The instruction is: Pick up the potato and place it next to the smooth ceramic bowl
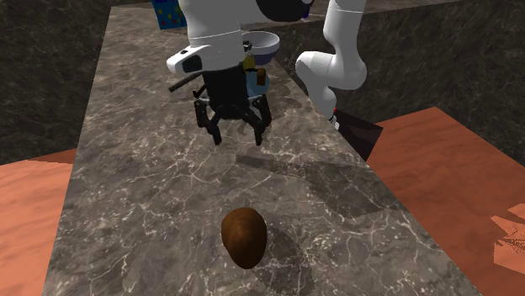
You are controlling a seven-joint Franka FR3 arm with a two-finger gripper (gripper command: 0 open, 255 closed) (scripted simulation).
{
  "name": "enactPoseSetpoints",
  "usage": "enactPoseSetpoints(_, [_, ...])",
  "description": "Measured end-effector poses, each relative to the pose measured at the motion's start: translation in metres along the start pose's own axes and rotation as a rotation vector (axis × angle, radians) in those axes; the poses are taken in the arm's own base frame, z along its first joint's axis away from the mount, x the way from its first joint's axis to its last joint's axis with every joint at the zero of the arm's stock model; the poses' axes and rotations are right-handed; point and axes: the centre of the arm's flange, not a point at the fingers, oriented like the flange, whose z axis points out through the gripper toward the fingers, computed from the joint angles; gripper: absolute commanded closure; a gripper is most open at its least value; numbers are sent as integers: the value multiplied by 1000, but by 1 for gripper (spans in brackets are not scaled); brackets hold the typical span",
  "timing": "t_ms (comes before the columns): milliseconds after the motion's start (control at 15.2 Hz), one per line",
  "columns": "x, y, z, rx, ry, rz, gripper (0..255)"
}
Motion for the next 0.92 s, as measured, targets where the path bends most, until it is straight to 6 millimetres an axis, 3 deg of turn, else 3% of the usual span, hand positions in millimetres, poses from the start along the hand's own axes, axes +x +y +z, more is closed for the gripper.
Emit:
enactPoseSetpoints(528, [88,2,17,118,121,-255,0])
enactPoseSetpoints(924, [148,-9,20,201,207,-435,0])
